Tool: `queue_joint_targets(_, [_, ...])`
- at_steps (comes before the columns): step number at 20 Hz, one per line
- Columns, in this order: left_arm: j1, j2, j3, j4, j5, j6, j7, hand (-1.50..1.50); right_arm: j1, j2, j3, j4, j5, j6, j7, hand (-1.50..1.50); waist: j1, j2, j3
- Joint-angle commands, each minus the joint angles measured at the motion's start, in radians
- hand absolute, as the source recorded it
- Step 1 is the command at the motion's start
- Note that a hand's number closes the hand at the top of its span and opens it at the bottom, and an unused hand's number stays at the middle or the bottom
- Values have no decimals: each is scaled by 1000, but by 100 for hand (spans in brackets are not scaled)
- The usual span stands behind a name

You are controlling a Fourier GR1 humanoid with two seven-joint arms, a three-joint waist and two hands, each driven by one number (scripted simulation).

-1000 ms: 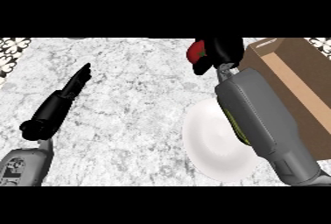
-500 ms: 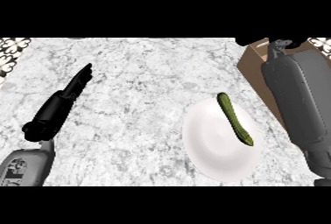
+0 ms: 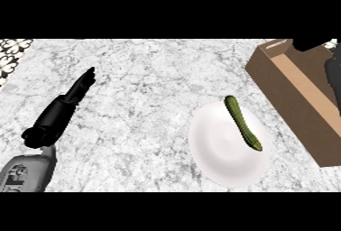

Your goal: Pick the tomato from the plate and place it in the cardboard box

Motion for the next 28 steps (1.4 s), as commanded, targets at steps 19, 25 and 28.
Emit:
queue_joint_targets(19, [14,-21,-3,-18,-24,-16,-9,0,26,-199,-141,395,-211,396,-482,-150,16,4,1])
queue_joint_targets(25, [1,-16,26,12,-18,-1,-5,0,9,-95,-446,284,-502,164,-559,-150,-27,-7,5])
queue_joint_targets(28, [-5,-27,18,-4,-25,11,22,0,-1,-94,-588,304,-623,120,-526,-150,-25,-7,4])
